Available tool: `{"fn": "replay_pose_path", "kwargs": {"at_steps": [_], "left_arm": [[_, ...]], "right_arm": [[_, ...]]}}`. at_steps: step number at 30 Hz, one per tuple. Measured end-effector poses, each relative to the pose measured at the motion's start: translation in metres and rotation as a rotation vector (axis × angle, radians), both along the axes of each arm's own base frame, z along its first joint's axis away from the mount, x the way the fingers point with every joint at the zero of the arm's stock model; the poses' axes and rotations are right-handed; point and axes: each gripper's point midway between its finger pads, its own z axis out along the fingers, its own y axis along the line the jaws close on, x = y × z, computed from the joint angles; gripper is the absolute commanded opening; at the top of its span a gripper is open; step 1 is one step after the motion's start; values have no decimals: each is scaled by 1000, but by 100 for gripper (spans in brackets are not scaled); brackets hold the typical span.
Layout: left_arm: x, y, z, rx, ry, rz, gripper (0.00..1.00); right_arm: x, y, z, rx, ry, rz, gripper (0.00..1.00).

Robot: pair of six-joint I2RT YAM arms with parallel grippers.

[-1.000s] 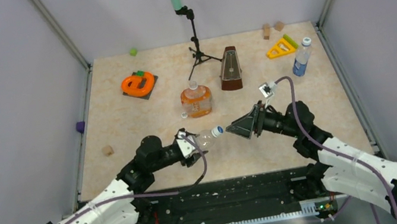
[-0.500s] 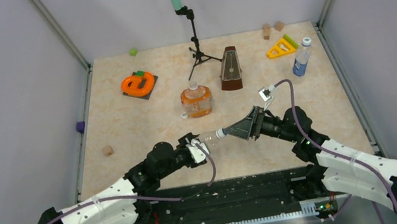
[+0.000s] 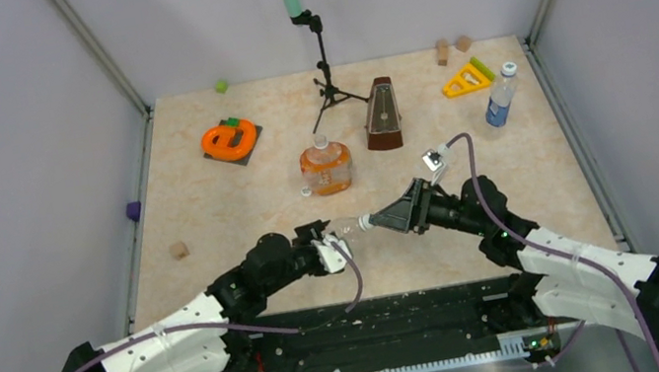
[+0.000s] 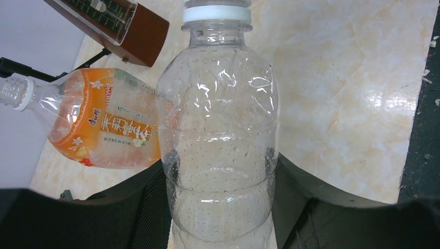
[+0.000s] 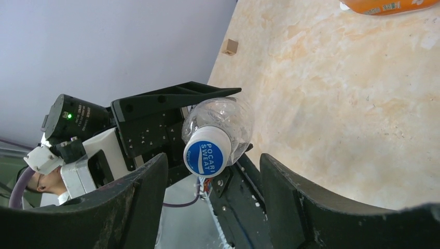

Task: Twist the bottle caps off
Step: Unscrew the bottle cap from the plastic bottle.

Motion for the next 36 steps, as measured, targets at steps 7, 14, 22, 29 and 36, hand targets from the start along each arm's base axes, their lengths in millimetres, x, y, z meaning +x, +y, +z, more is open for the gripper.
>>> {"fn": "replay_pose_path", "kwargs": {"at_steps": [7,14,22,29,36], "left_arm": [[1,-2,-3,49,2,-18,0],[0,-7,5,38,-4,-43,0],[-3,-6,-2,61,17,-51,0],[-4,-7,-3,46,47,-40,0],[-18,-8,-10,15,223,-55,0]], "right_arm": [[-1,3,1,12,13,11,51],[-1,4,-2,10,22,14,41],[-1,5,-5,5,36,21,19],[-4,6,-5,-3,12,39,12],[-13,9,-4,-87,-161,149,4]]}}
